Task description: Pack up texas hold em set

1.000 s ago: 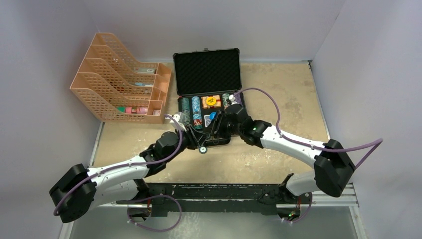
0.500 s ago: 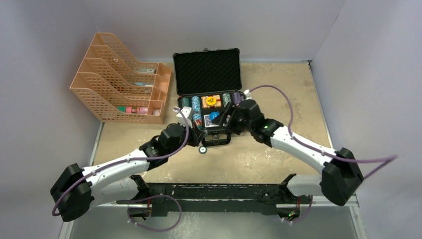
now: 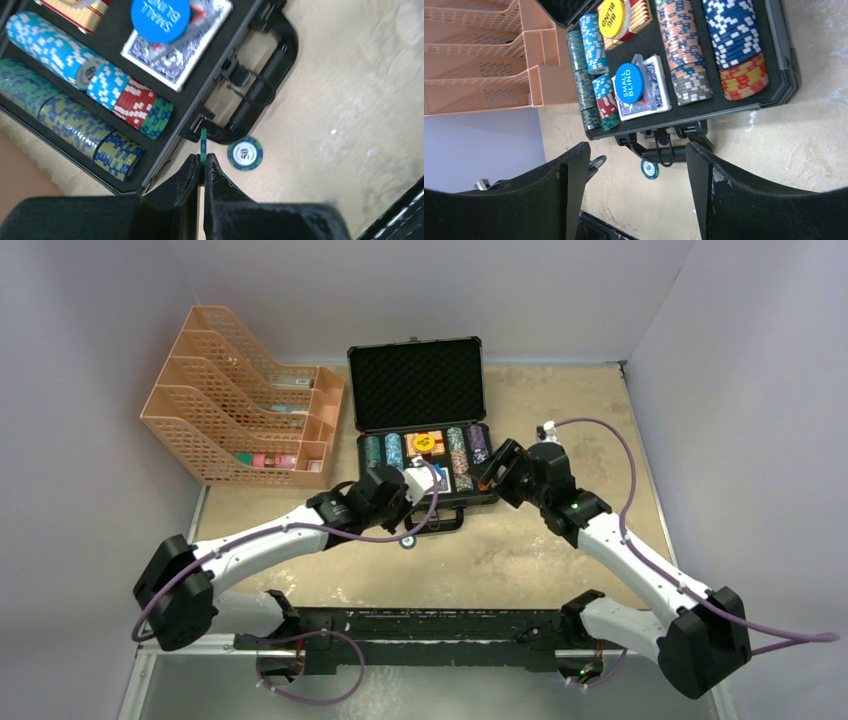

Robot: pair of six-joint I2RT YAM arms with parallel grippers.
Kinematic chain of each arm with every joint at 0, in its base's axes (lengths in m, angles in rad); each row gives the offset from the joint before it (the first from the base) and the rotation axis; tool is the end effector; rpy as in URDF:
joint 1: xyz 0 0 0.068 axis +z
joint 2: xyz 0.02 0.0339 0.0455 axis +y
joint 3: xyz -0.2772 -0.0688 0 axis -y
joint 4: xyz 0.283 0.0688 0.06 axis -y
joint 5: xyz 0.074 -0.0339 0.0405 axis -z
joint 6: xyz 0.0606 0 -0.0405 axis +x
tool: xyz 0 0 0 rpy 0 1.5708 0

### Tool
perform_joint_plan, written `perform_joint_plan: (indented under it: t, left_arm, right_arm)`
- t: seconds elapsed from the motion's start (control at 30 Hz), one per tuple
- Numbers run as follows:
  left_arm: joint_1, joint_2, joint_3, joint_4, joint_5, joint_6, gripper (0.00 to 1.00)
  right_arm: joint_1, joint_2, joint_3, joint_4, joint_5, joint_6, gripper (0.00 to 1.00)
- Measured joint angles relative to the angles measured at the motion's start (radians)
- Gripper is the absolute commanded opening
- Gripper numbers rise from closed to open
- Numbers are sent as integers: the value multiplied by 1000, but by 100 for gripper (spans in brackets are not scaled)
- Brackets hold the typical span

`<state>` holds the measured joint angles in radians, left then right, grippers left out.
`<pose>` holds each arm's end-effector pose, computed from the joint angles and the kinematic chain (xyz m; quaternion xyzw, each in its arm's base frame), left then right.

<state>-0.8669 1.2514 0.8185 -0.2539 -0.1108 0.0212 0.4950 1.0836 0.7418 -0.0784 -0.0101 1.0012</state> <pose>0.2114 -0.2387 0.2273 0.3663 0.8252 -0.1296 0.4100 0.2636 0.1430 0.2652 0.2074 0.8130 0.3732 0.3959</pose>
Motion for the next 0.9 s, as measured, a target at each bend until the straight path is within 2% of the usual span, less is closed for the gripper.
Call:
perform_joint_plan:
  t: [0.3,0.53,0.9]
  left_arm:
    - [18,105,56,-132,2,154,0]
    - [50,185,125,-187,-32,185,0]
    - [50,217,172,-189,-86,209,0]
  right_arm:
    - [-24,-86,-98,-2,-3,0,72]
    - [-26,-116,-127,-2,-8,0,72]
    - [-31,-115,-129,6,-17,0,72]
